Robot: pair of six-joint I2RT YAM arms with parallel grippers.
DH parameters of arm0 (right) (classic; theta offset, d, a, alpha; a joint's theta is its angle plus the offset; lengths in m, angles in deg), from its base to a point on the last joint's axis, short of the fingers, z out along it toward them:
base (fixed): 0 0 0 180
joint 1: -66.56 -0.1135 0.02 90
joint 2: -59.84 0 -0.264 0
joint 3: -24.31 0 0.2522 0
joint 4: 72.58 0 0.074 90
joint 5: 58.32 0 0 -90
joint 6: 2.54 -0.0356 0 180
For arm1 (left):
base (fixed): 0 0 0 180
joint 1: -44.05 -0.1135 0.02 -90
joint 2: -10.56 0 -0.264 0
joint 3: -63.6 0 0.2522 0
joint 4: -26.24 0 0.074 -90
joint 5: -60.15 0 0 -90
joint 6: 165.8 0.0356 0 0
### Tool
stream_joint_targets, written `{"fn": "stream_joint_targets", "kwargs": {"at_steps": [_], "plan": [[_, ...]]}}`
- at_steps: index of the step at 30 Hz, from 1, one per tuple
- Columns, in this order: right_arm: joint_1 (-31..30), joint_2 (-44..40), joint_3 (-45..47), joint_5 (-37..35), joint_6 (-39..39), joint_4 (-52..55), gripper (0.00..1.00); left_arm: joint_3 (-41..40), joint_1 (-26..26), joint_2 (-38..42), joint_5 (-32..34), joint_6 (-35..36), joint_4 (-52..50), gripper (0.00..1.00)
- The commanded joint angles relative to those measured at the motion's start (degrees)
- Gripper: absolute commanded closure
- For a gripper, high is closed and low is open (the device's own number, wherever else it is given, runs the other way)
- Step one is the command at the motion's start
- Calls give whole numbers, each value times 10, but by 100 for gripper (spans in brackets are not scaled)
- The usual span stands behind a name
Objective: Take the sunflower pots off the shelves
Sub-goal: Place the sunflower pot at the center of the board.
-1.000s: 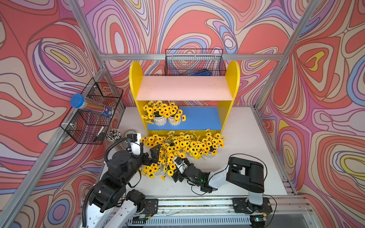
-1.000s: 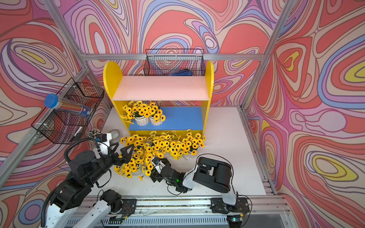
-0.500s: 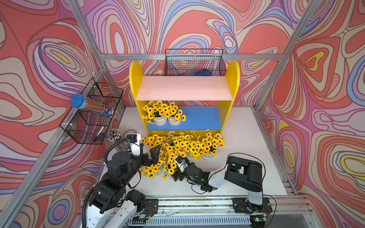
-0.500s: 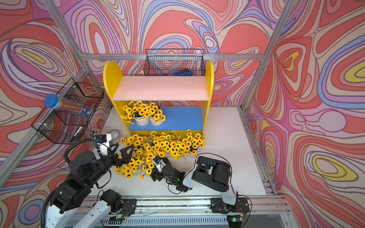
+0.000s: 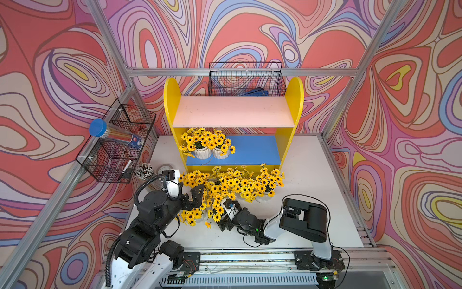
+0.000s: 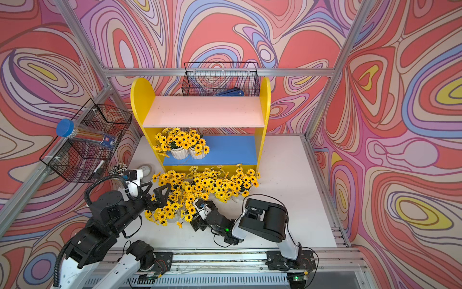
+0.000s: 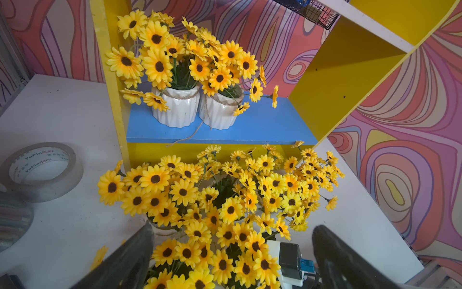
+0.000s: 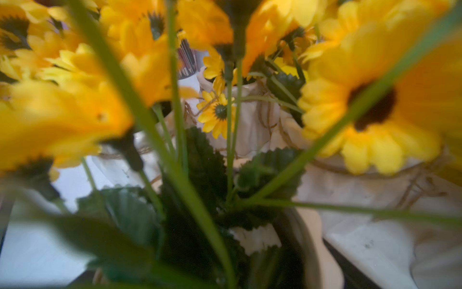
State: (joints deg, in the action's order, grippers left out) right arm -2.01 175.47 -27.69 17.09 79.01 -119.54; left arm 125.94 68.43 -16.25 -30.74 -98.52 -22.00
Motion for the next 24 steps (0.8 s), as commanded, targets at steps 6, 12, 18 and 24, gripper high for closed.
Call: {"fn": "stream_joint_targets", "kwargs": {"at_steps": [6, 12, 18, 24], "plan": [[2, 46, 6, 17, -22, -11, 2, -14, 1, 17, -20, -22, 8, 0], [2, 42, 15, 1, -27, -17, 2, -17, 2, 24, -26, -26, 4, 0], [-8, -2, 17, 11, -4, 23, 2, -16, 1, 29, -33, -29, -1, 0], [-15, 8, 0, 6, 16, 35, 2, -15, 1, 29, -43, -35, 6, 0]]}}
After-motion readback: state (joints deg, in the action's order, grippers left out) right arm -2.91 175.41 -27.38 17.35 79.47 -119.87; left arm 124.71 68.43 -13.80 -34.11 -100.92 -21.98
